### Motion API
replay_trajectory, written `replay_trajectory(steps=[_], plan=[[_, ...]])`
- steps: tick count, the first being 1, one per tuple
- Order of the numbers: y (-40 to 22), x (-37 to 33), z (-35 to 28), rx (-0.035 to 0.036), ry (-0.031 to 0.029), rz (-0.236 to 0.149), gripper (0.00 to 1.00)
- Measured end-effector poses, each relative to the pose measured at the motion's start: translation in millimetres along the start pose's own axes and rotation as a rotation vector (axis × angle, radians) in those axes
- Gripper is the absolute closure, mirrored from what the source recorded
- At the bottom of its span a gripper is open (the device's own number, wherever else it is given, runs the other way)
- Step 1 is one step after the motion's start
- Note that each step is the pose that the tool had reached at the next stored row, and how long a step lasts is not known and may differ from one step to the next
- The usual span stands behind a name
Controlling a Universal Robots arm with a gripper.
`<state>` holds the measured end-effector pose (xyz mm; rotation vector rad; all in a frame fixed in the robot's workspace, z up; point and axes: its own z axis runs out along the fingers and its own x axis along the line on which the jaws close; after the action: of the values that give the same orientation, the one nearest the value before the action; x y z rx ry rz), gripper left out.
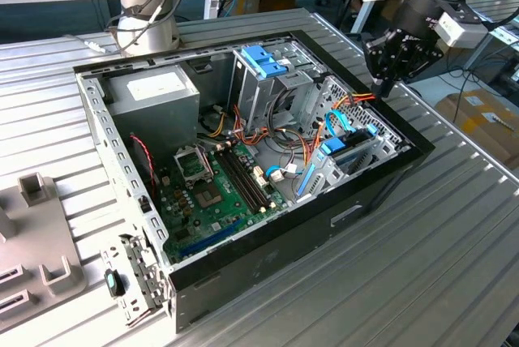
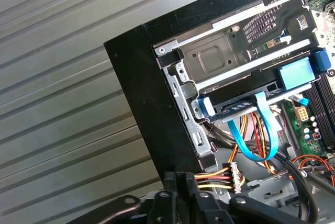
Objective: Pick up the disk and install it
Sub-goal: 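Insert the second disk wire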
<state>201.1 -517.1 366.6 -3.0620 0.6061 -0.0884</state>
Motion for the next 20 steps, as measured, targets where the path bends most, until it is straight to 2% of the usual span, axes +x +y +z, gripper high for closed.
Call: replay_trajectory(steps=[9,16,19,20], plan=[[0.0,0.0,-0.3,0.0,0.0,0.0,0.84],[-0.2,0.4,-8.2,0.0,0.0,0.0,0.84],[-0.3,0.5,-8.7,0.0002,-0.0001,0.0,0.84],[0.4,-1.4,-9.1,-0.0002,0.0001,0.0,0.84]])
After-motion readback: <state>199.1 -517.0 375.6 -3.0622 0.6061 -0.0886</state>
